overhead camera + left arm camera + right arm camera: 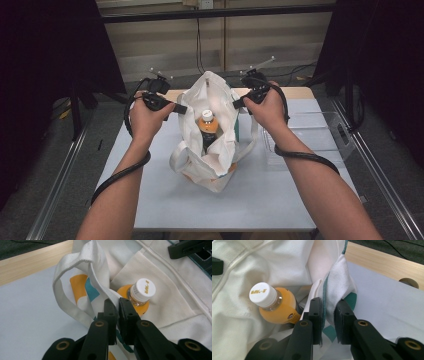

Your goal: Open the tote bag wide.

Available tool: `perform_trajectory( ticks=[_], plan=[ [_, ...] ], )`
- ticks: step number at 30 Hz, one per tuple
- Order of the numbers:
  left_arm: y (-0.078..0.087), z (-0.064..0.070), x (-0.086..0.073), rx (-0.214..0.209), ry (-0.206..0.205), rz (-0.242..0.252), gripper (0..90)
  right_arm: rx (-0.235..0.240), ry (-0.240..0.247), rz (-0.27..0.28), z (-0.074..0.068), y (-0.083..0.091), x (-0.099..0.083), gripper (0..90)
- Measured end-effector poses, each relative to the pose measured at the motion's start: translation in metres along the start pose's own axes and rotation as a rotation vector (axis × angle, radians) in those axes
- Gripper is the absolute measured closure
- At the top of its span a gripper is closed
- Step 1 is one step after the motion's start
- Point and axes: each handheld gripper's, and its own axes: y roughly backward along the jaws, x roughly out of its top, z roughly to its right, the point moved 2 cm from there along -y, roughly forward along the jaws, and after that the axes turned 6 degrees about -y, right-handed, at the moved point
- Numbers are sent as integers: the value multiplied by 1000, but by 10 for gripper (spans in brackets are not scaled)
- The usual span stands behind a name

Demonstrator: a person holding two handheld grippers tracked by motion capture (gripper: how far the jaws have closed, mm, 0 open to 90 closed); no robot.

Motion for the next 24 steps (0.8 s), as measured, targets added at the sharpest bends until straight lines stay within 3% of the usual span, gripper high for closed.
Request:
perform_trajectory(
  ticks=[1, 6, 12, 15, 23, 24],
  plan=[
    [0, -2, 0, 3, -17, -14, 849, 0, 1, -1, 1, 0, 0, 774],
    [-3, -7, -3, 8, 5, -14, 849, 2, -2, -2, 4, -2, -1, 774],
    [-4, -11, -5, 16, 3, -31, 849, -3, 0, -7, 7, -5, -1, 774],
    [-7, -14, -9, 22, 22, -35, 849, 1, -8, -9, 9, -7, -2, 768],
    [-11, -20, -15, 29, 29, -56, 849, 0, -15, -16, 14, -10, -4, 768],
    [-12, -20, -16, 39, 46, -49, 849, 2, -14, -17, 14, -10, -5, 768]
  ],
)
